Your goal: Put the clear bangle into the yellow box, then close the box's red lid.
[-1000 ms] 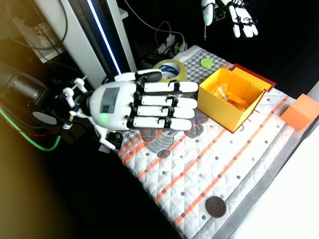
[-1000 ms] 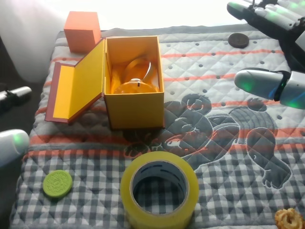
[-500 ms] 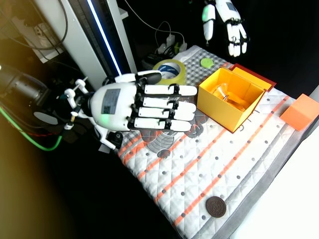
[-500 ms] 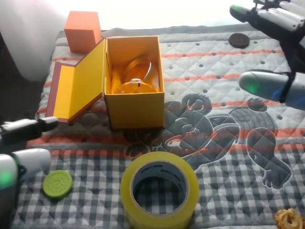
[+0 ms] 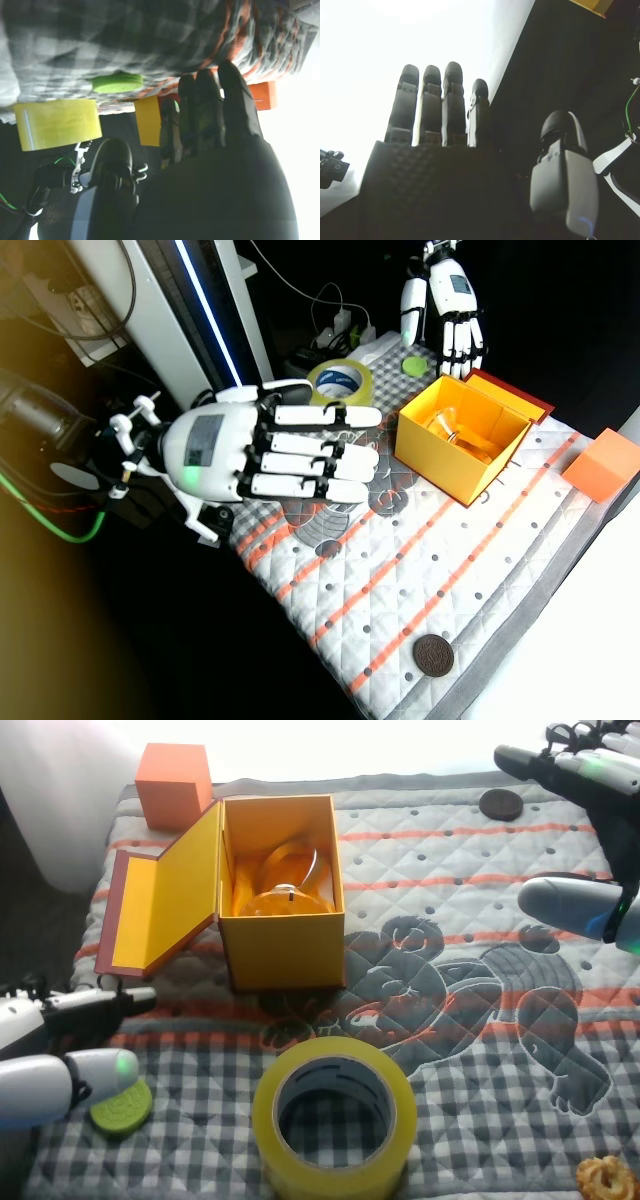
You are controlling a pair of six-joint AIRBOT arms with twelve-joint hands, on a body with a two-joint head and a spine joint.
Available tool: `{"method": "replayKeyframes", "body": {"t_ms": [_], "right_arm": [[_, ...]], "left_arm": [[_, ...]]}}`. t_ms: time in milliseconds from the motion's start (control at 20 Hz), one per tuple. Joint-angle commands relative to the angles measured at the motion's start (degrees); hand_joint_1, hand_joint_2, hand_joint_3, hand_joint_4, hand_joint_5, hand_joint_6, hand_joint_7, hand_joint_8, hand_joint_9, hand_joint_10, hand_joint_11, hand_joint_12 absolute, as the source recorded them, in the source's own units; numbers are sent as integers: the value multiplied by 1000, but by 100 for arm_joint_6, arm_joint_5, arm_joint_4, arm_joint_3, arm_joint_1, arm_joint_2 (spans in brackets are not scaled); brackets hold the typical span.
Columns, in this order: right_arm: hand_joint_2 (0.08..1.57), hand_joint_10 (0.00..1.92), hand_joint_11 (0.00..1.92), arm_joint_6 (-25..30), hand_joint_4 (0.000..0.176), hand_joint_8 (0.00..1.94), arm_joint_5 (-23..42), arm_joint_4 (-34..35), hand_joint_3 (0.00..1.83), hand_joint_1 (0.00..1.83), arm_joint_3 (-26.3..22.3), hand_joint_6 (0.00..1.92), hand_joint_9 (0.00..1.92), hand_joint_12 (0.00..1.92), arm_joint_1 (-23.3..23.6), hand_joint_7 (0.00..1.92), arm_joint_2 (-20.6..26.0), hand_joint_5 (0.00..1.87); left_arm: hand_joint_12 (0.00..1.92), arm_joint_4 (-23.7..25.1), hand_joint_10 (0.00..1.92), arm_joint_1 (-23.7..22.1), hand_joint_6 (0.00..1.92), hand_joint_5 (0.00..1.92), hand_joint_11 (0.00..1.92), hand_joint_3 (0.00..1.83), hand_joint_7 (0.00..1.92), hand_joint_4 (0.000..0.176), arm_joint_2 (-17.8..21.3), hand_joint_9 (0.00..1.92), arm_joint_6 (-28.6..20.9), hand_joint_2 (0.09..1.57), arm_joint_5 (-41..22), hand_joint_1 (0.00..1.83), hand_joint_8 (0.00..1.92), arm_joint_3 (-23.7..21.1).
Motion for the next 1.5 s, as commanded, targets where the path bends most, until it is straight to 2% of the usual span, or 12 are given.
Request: {"method": "replayKeyframes", "body": {"t_ms": [0,200,550,650,700,800,900,950,1100,1200,1300,1450], "right_arm": [[1099,6,67,35,134,13,724,47,4,118,-4,10,184,59,32,371,30,253],[1112,8,61,36,127,6,724,80,6,104,-8,6,198,60,-39,370,29,255],[1144,12,69,48,114,9,728,147,10,38,-40,5,244,79,-155,403,44,279],[1174,9,88,58,103,4,736,170,3,39,-65,2,288,108,-186,432,51,295],[1175,6,95,64,103,2,743,177,1,25,-69,0,293,119,-199,438,52,292],[1192,6,54,66,87,4,757,191,0,20,-75,1,308,248,-218,451,52,296],[1208,2,1,66,84,0,760,209,1,12,-81,1,316,405,-229,453,48,308],[1213,3,0,66,82,2,761,217,2,14,-84,4,321,416,-231,457,44,315],[1234,12,0,66,64,5,764,243,3,4,-88,4,384,520,-233,494,20,347],[1232,6,0,75,74,2,772,263,0,0,-94,2,389,566,-244,496,22,353],[1212,0,0,80,90,2,772,269,0,0,-93,4,367,571,-262,498,17,360],[1205,0,0,80,88,1,773,277,0,0,-92,1,361,540,-264,499,12,358]], "left_arm": [[323,18,6,-85,1,180,0,0,332,176,-87,250,-22,1292,-265,0,1,39],[24,58,7,-537,2,174,0,0,304,176,-352,253,405,1285,206,0,3,246],[29,-88,43,-629,2,220,61,3,463,176,-347,425,445,1303,202,0,21,271],[586,-169,68,-598,3,214,1,0,556,176,-236,519,445,1317,-39,0,27,170],[740,-192,107,-562,1,207,0,0,583,174,-188,565,445,1318,-130,0,35,126],[927,-286,683,-394,7,206,0,0,642,175,-6,485,445,1293,-467,0,149,-48],[1167,-473,1187,-142,3,251,0,1,543,175,173,414,444,1306,-974,0,699,-226],[1282,-535,1222,-59,2,280,0,1,517,166,211,430,444,1313,-1163,0,856,-267],[1164,-730,1276,17,0,132,0,1,344,164,240,298,444,1306,-1712,0,937,-338],[1176,-796,1288,10,1,104,0,0,328,174,166,246,444,1310,-1902,0,953,-337],[1232,-694,1236,-9,4,156,0,0,343,176,135,299,444,1291,-1699,0,947,-325],[1436,-461,1122,-23,2,207,0,1,409,176,138,424,444,1295,-1254,0,918,-298]]}}
